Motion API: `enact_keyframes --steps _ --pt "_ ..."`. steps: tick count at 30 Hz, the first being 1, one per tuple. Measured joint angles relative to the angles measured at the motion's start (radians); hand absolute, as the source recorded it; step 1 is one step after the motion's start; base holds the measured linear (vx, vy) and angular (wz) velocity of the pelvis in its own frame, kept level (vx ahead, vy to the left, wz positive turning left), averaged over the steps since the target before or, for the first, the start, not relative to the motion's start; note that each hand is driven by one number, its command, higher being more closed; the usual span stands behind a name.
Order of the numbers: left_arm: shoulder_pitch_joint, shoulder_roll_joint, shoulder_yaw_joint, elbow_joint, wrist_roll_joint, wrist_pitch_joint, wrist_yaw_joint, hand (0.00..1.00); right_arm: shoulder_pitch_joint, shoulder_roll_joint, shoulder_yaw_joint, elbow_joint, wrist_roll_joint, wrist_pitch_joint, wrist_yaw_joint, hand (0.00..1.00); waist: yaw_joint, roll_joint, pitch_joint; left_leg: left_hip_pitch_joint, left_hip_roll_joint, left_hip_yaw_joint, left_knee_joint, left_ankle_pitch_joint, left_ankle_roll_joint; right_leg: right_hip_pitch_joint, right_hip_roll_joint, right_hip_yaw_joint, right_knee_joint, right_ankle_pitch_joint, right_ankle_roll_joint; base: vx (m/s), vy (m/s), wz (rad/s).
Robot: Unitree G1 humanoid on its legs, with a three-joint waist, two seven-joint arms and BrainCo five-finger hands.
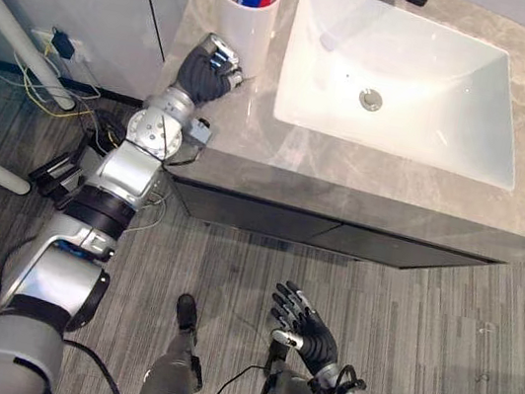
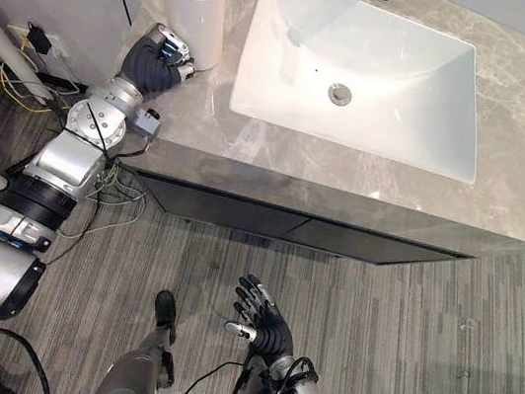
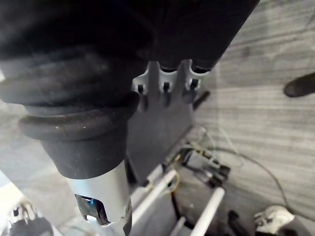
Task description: Organize washtable
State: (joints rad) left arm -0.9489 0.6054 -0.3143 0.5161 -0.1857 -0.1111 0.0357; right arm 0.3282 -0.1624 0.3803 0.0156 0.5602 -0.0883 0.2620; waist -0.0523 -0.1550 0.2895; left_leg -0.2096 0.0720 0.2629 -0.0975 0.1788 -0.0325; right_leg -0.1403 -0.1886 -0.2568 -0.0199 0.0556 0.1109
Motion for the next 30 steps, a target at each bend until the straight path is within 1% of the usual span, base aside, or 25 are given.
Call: enact_keyframes --steps 3,5,8,12,17,30 --pt "-0.035 0.030 -0.013 0.030 -0.001 0.010 -0.015 1.00 0.000 0.000 0.000 0.000 0.000 0.002 0.000 0.00 -0.006 -0.001 0.001 -0.003 0.000 0.007 0.000 0.000 0.000 -0.007 0.000 0.010 -0.002 0.005 0.001 0.01 0.006 -0.07" --pt "-0.054 0.057 -0.031 0.045 -0.003 0.015 -0.016 1.00 0.000 0.001 0.001 0.000 0.000 0.002 0.001 0.00 -0.018 -0.005 0.003 -0.003 0.000 0.009 0.000 0.000 0.000 -0.008 0.000 0.011 -0.003 0.006 0.002 0.00 0.005 -0.02" --pt "-0.064 0.065 -0.031 0.056 -0.004 0.016 -0.017 1.00 0.000 0.001 0.001 0.000 0.000 0.004 0.001 0.00 -0.022 -0.008 0.004 -0.004 0.001 0.012 0.000 -0.001 0.001 -0.012 0.000 0.014 -0.003 0.007 0.001 0.00 0.007 -0.04" --pt "-0.101 0.066 -0.032 0.085 -0.018 0.018 -0.033 1.00 0.001 0.001 0.000 0.000 0.000 0.006 0.001 0.00 -0.023 -0.010 0.006 -0.014 0.002 0.014 0.001 0.000 0.001 -0.022 0.001 0.015 -0.005 0.012 -0.002 0.00 0.000 0.00" --pt "-0.134 0.069 -0.034 0.117 -0.021 0.019 -0.035 1.00 0.002 0.007 0.000 0.000 0.000 0.009 0.001 0.00 -0.029 -0.019 0.011 -0.014 0.001 0.015 0.001 0.000 0.001 -0.023 0.001 0.016 -0.007 0.013 -0.003 0.00 0.000 0.00" --pt "-0.143 0.076 -0.026 0.145 -0.040 0.016 -0.009 1.00 0.002 0.007 0.001 0.000 0.000 0.009 0.001 0.00 -0.044 -0.019 0.011 -0.015 0.004 0.037 0.000 -0.001 0.001 -0.035 0.003 0.038 -0.010 0.019 -0.010 0.00 0.003 -0.04"
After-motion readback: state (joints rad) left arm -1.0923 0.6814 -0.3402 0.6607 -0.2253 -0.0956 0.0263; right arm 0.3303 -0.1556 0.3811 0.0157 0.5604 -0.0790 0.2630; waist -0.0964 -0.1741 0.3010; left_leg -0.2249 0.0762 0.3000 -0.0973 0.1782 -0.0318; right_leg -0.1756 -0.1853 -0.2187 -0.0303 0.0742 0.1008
